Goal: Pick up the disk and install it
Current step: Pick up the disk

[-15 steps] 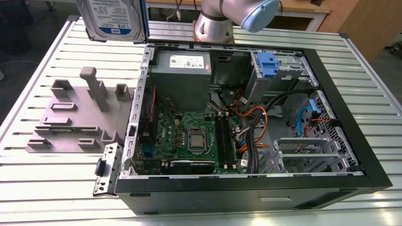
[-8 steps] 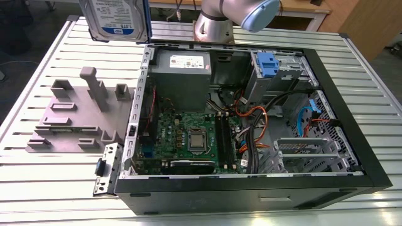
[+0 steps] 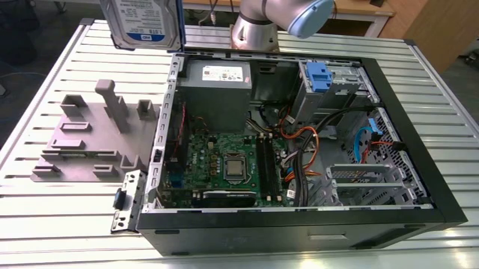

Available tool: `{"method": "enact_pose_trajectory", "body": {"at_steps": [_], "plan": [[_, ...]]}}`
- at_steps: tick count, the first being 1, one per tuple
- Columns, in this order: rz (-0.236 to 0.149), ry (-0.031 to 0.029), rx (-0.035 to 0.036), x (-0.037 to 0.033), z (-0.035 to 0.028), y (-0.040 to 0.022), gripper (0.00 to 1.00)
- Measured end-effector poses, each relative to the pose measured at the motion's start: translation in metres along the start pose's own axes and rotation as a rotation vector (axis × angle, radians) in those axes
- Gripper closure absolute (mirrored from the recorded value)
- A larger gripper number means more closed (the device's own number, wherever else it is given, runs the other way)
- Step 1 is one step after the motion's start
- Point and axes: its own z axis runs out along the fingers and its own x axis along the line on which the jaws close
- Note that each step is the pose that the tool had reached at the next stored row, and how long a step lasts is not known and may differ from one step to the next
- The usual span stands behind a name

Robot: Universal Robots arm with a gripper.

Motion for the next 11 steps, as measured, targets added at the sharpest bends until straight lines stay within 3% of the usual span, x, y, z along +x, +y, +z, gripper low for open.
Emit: {"method": "enact_pose_trajectory", "body": {"at_steps": [11], "plan": [[0.0, 0.0, 0.0, -0.0002, 0.0, -0.004, 0.64]]}}
